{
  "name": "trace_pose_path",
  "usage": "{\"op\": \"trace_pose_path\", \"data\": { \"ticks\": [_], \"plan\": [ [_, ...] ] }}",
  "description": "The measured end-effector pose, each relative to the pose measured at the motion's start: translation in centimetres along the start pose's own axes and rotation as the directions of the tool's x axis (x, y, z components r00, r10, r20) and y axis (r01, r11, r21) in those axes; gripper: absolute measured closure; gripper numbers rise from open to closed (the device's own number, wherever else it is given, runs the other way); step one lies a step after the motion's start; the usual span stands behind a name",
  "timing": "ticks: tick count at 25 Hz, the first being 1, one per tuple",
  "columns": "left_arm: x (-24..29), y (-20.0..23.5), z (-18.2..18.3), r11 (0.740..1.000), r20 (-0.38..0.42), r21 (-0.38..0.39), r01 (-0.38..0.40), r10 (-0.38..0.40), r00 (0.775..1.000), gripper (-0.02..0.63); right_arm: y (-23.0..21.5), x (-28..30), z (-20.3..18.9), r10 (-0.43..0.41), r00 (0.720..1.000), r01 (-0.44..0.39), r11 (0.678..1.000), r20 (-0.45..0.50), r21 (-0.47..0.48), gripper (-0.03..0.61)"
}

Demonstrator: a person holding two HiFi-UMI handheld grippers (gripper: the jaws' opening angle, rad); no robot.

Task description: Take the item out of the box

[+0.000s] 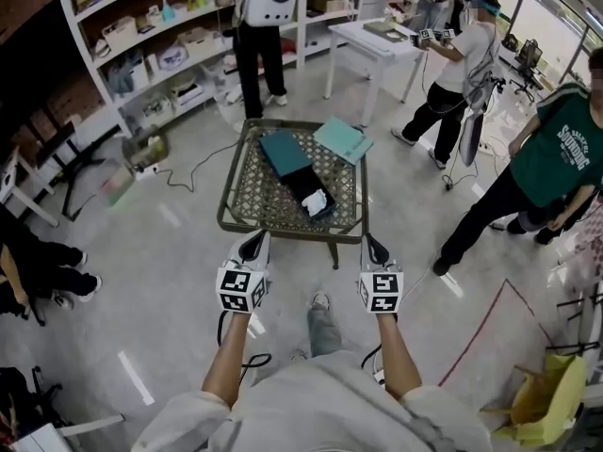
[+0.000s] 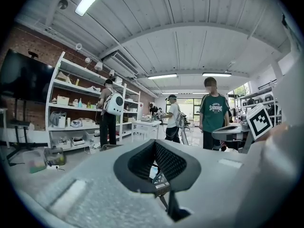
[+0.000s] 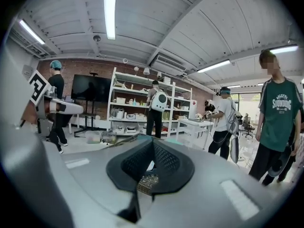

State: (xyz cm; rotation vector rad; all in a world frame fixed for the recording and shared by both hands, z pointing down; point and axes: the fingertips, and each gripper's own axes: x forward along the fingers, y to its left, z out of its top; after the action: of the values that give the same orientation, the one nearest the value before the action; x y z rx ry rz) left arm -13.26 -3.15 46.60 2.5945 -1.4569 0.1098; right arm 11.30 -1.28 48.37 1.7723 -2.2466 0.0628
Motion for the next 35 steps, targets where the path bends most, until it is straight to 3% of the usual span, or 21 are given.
{"op": "trace_pose_path", "data": {
  "ticks": [13, 26, 35],
  "plan": [
    [10.3, 3.8, 1.7, 1.0, -0.013, 0.011, -0.022, 0.022, 1.0, 0.609, -4.4, 10.4, 1.3, 0.024, 1.0, -0.024, 0.999, 0.008, 0.022, 0.578],
    [23.1, 7.3, 4.2, 0.998, -0.021, 0.009, -0.065, 0.065, 0.998, 0.609, -10.6, 23.4, 4.1, 0.087, 0.996, -0.087, 0.996, 0.02, 0.02, 0.578],
    [29.1, 9.4, 4.4, 0.995, -0.033, 0.013, -0.097, 0.097, 0.995, 0.609, -13.0, 29.8, 4.1, 0.133, 0.991, -0.133, 0.991, 0.018, 0.023, 0.578]
  ]
}}
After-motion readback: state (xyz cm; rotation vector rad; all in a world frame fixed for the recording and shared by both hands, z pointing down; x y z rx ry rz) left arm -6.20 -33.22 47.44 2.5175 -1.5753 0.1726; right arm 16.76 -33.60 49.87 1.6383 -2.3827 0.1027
